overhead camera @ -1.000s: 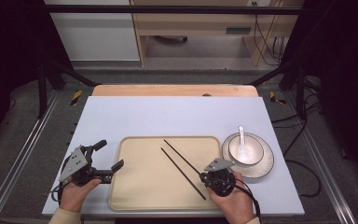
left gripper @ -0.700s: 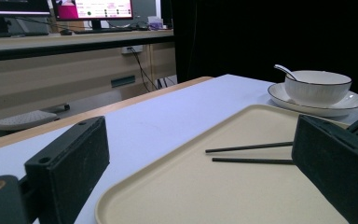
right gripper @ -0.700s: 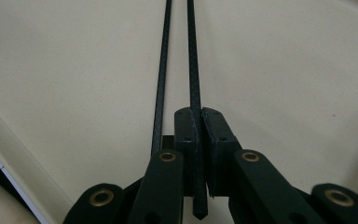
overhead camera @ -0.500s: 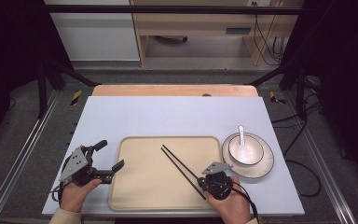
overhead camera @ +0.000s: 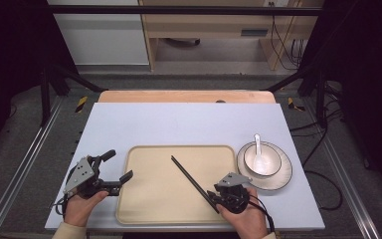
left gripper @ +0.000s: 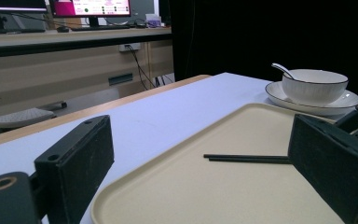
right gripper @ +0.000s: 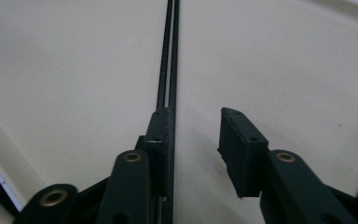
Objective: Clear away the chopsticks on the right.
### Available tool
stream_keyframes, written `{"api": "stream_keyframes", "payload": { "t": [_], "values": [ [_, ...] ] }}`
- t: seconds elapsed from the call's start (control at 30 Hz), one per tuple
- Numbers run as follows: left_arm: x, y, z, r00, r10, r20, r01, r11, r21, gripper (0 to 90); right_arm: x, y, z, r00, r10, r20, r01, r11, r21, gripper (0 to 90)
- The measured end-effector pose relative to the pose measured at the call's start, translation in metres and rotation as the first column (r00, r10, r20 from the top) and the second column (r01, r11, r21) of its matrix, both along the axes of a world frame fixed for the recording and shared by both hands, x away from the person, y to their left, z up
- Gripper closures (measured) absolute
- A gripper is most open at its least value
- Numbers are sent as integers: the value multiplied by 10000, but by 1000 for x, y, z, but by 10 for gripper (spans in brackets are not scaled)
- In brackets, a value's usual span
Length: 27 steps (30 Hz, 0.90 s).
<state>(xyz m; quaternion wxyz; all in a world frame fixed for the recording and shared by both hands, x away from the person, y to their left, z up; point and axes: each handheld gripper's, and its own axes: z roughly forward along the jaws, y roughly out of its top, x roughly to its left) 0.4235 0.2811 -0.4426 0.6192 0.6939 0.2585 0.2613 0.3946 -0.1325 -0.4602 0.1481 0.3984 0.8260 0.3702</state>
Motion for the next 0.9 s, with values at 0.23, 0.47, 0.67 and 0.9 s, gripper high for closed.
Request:
{"api": "stream_keyframes", "payload": {
  "t": [0.23,0.47,0.67,0.9],
  "values": [
    [0,-2,-1,9998,75,-180,-72,9998,190,98,4,-2,2,9993,-102,370,87,9992,386,453],
    [0,-7,-2,9991,-76,-406,91,9993,371,145,11,-6,7,9941,-402,1012,308,9952,926,132],
    [-1,-13,-3,9961,-342,-808,391,9975,595,202,9,-7,14,9804,-11,1968,-148,9967,793,55],
    [-3,-22,2,9876,-353,-1531,484,9954,823,356,8,-20,25,9624,-361,2691,97,9950,991,72]
  ]
}}
